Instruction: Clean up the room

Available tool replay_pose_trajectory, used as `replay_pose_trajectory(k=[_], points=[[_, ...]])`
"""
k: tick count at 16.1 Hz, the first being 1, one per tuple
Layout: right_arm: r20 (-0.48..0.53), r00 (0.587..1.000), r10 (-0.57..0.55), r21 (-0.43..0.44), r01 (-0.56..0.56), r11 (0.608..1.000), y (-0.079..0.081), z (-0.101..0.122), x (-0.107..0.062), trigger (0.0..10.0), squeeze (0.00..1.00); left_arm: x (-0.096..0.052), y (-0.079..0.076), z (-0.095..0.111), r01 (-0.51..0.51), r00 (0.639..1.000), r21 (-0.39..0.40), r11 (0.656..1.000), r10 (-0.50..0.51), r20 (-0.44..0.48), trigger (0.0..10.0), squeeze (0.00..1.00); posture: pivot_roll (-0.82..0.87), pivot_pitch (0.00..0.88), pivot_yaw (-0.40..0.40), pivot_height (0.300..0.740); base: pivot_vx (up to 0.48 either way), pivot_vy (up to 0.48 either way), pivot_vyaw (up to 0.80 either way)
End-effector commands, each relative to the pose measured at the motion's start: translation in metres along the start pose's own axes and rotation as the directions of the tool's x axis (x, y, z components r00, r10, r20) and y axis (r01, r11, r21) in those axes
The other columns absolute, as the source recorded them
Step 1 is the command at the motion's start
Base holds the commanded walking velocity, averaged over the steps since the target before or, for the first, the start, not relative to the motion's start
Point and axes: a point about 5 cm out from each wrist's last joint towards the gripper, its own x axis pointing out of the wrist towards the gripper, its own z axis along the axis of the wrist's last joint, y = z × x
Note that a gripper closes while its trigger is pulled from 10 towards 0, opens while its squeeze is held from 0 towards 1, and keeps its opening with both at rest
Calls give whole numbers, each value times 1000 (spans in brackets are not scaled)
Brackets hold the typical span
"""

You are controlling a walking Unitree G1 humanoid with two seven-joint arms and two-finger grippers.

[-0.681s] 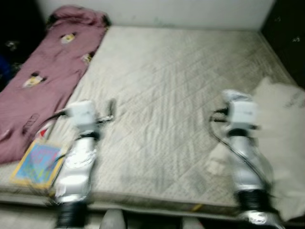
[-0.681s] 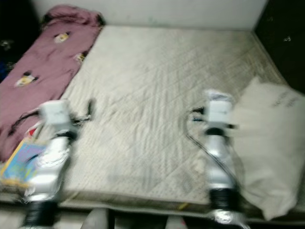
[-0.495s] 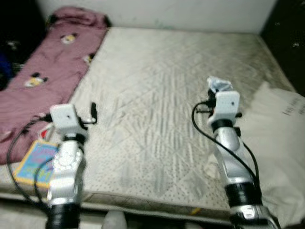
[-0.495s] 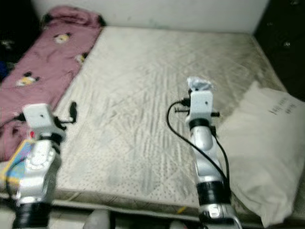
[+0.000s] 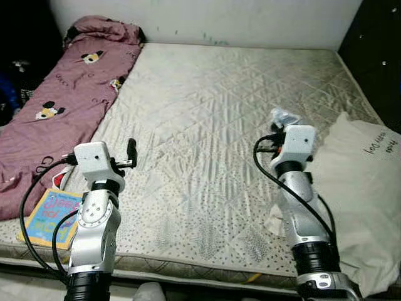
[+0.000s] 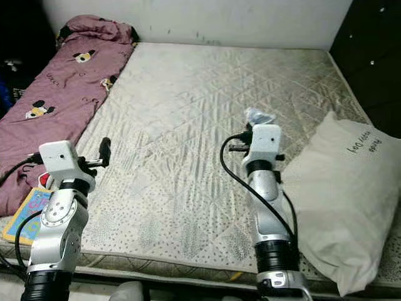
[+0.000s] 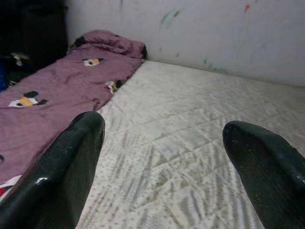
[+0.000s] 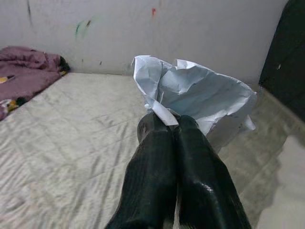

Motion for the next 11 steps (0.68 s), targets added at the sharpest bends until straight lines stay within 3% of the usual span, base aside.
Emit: replay_pose_trajectory(k=[1,4,5,9,11], points=[[-28,1000,1,26,0,1000,1,0,4,10000,0,-2,-1,2,9,1000,-10,1000,-9,1,10000,0,-50,0,12,740,0,480,0],[-15,995,95,4,-95,995,18,1,2,10000,0,-2,-3,4,31,999,-24,999,-31,12,10000,0,-42,0,1,740,0,480,0],[13,989,149,42,-149,988,24,4,-1,10000,0,-3,-4,6,38,999,-27,999,-38,19,10000,0,-40,0,-2,740,0,480,0],[28,984,174,-14,-173,985,30,8,-6,10000,0,-8,1,4,13,1000,-48,999,-13,16,10000,0,-50,0,-8,740,0,480,0],[-14,983,186,28,-185,982,32,4,-8,10000,0,-8,-2,3,21,1000,-57,998,-20,9,10000,0,-49,0,-5,740,0,480,0]])
